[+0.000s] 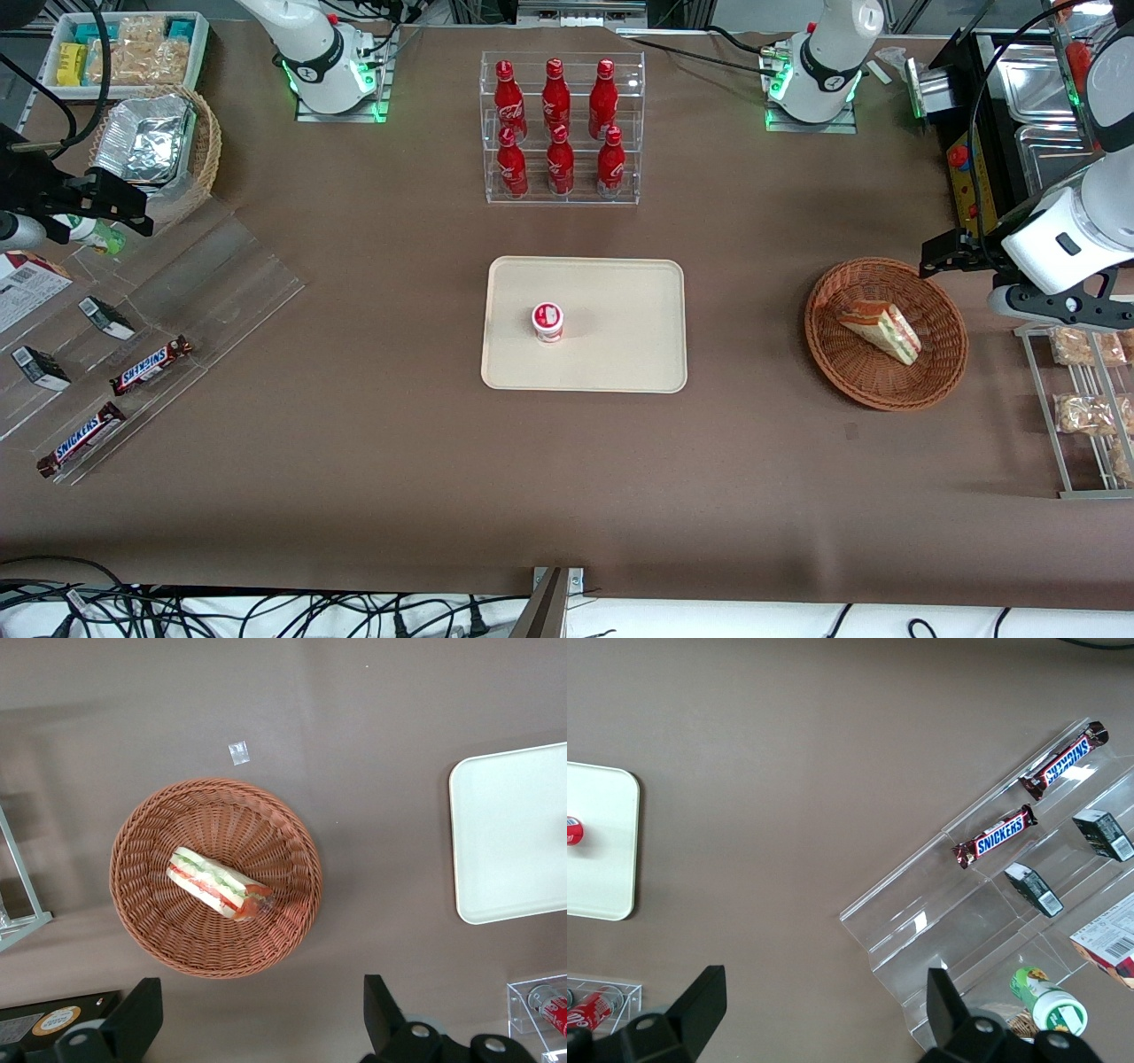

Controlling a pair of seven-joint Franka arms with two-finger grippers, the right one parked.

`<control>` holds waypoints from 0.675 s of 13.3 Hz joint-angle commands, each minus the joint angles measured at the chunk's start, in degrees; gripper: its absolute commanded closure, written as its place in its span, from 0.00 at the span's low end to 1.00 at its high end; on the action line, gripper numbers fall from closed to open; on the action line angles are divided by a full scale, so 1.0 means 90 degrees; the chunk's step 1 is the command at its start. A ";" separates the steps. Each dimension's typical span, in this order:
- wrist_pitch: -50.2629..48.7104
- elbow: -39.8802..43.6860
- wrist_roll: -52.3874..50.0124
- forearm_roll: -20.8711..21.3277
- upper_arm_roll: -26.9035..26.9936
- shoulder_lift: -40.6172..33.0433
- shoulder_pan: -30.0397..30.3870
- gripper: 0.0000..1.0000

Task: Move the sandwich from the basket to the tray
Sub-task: 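Move the left gripper down toward the sandwich in the wicker basket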

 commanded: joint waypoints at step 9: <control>-0.0008 0.0007 -0.0691 0.0694 0.0071 0.0051 0.0184 0.00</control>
